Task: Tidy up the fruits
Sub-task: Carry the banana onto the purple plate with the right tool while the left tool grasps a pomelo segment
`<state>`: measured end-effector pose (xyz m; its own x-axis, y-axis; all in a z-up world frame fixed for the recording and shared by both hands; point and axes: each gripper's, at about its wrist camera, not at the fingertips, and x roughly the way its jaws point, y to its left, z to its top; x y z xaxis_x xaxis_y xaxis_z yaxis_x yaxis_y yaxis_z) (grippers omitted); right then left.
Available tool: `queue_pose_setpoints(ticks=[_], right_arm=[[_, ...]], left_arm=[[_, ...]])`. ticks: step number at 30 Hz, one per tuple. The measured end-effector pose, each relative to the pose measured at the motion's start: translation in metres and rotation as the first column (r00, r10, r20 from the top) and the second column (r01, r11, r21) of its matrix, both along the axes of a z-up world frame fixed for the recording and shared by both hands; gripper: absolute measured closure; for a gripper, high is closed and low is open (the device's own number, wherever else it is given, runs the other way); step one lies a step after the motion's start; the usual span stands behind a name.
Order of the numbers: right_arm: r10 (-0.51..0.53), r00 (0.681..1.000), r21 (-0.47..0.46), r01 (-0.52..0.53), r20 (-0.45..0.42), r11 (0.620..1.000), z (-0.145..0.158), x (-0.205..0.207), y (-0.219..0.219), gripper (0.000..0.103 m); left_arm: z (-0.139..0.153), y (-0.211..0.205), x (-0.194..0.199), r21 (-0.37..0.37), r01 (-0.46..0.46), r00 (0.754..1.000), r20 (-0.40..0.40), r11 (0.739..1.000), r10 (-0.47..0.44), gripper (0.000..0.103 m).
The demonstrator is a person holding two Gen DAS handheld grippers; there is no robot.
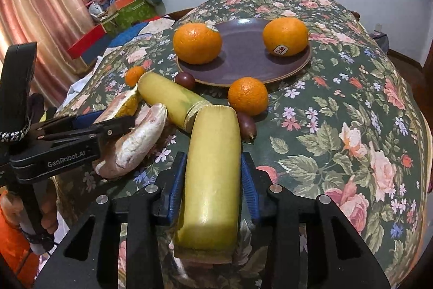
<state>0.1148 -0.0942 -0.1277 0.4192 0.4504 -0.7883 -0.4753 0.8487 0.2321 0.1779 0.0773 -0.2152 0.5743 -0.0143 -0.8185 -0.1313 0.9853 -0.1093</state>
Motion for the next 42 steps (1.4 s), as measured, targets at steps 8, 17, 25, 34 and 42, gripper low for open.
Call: queue_pose_setpoints(ticks=[8,17,25,34,42], right_arm=[[-0.034,0.998,0.024,0.033,0.044,0.999,0.022,-0.003,-0.014,0.068],[-0.077,0.99,0.054,0.071,0.116,0.996,0.051,0.0,-0.031,0.069],[-0.118,0.978,0.082,0.105,0.17,0.991,0.07,0.019,-0.045,0.069],[-0.143,0.97,0.11,0.123,0.197,0.986,0.079,0.044,-0.052,0.069],[-0.115,0.97,0.108,0.094,0.213,0.99,0.077,0.066,-0.043,0.069]], left_arm=[[0.021,-0.002,-0.019,-0.019,0.005,0.998,0.056,1.0,-0.004,0.052],[0.061,-0.018,-0.029,-0.02,0.046,0.987,0.156,0.999,-0.043,0.052],[0.088,-0.035,-0.013,-0.005,0.099,0.969,0.226,0.995,-0.096,0.052],[0.104,-0.044,0.019,0.002,0.12,0.953,0.281,0.993,-0.116,0.052],[0.103,-0.049,0.051,-0.007,0.136,0.946,0.299,0.991,-0.127,0.052]])
